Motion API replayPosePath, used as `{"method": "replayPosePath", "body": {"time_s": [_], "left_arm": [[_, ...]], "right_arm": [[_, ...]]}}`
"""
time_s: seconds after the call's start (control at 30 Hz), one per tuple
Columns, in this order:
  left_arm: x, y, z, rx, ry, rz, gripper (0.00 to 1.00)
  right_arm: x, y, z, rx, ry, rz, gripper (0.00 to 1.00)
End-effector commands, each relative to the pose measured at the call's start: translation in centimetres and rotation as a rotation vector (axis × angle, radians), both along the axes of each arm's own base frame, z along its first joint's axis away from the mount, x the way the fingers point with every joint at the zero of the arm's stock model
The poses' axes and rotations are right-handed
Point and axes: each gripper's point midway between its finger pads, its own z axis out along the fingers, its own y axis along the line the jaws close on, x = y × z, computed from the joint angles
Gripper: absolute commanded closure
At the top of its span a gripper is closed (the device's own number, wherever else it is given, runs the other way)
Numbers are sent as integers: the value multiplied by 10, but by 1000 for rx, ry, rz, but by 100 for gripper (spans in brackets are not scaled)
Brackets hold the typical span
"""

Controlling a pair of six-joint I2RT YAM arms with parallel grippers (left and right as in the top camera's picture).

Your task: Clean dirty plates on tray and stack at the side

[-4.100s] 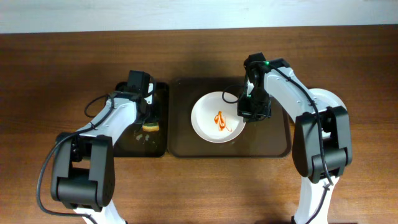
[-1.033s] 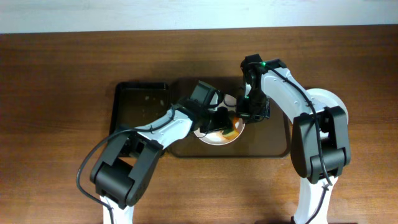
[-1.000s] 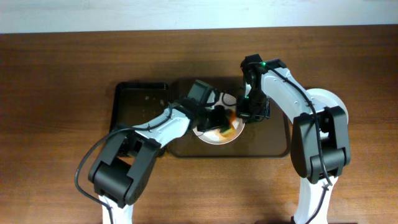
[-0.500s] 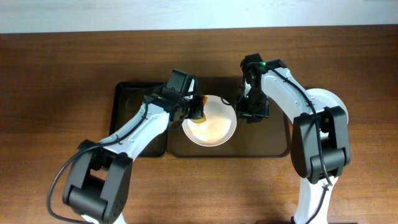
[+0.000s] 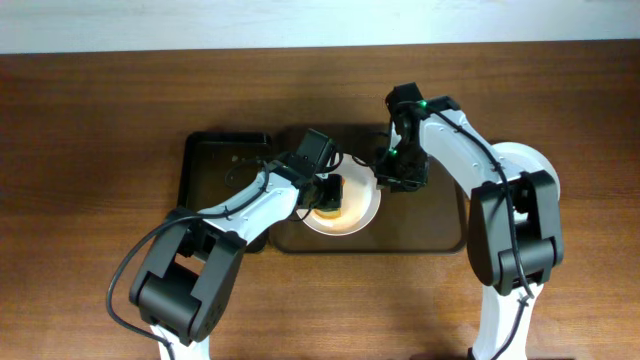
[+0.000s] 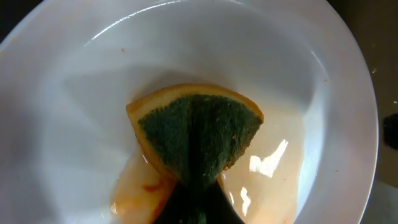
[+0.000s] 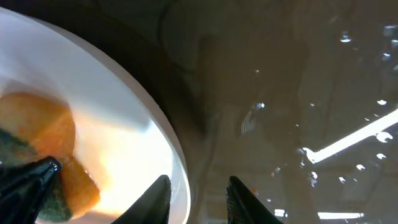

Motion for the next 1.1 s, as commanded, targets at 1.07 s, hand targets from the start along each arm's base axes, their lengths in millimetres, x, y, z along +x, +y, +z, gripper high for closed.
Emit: {"method": "replayPosePath", "body": {"time_s": [1.07], "left_arm": [[0, 206, 75, 266, -63, 377, 100]], "right_arm": [[-1, -57, 132, -500, -502, 18, 96]]}}
